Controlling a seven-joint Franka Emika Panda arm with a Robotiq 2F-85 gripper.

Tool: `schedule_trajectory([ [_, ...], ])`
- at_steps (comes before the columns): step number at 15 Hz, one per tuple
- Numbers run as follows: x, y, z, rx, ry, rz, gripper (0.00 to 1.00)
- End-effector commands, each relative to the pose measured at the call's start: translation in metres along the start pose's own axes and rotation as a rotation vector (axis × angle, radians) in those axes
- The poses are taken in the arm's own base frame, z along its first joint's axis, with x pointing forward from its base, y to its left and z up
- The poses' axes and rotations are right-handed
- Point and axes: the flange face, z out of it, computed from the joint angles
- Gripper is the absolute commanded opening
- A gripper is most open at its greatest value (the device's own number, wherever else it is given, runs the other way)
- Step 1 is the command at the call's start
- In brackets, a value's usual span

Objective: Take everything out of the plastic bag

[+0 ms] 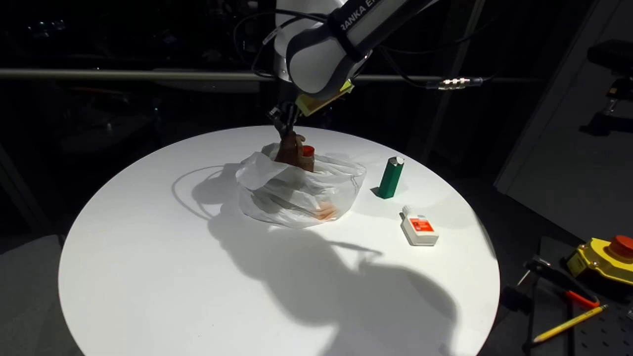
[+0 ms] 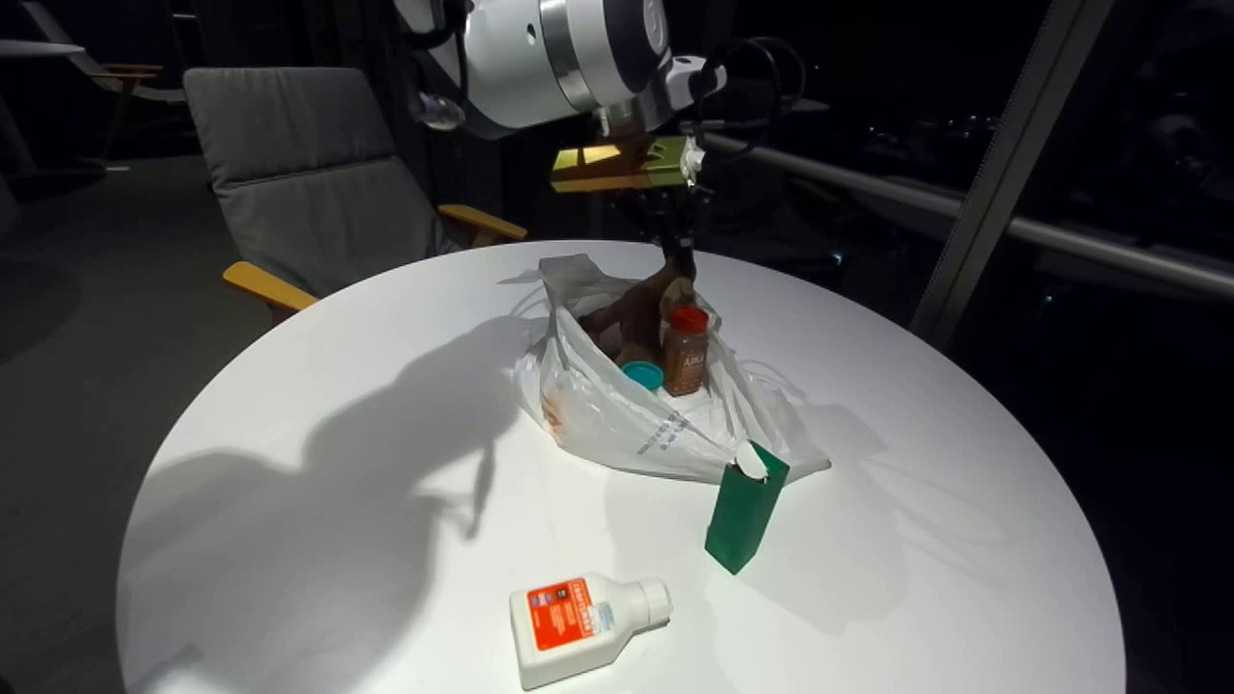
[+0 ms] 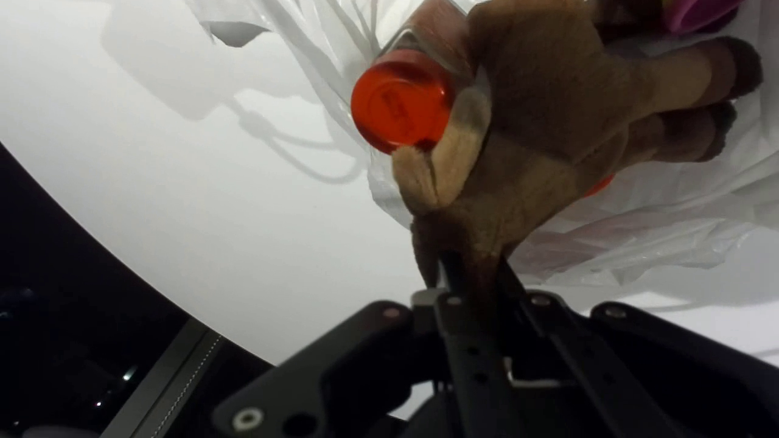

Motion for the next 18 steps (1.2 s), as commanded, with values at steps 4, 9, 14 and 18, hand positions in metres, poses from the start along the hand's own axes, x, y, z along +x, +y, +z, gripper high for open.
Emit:
schedule_trajectory([
  [4,0.005,-0.04,-0.113,-0.125,0.183,-0.027,0.11],
  [9,0.018,-0.082,-0.21,-0.257,0.398,0.0,0.1],
  [14,0.019,-0.075,-0.248,-0.502,0.518,0.098,0.1],
  [18,-0.001,-0.054,-0.234,-0.613,0.434,0.108,0.1],
])
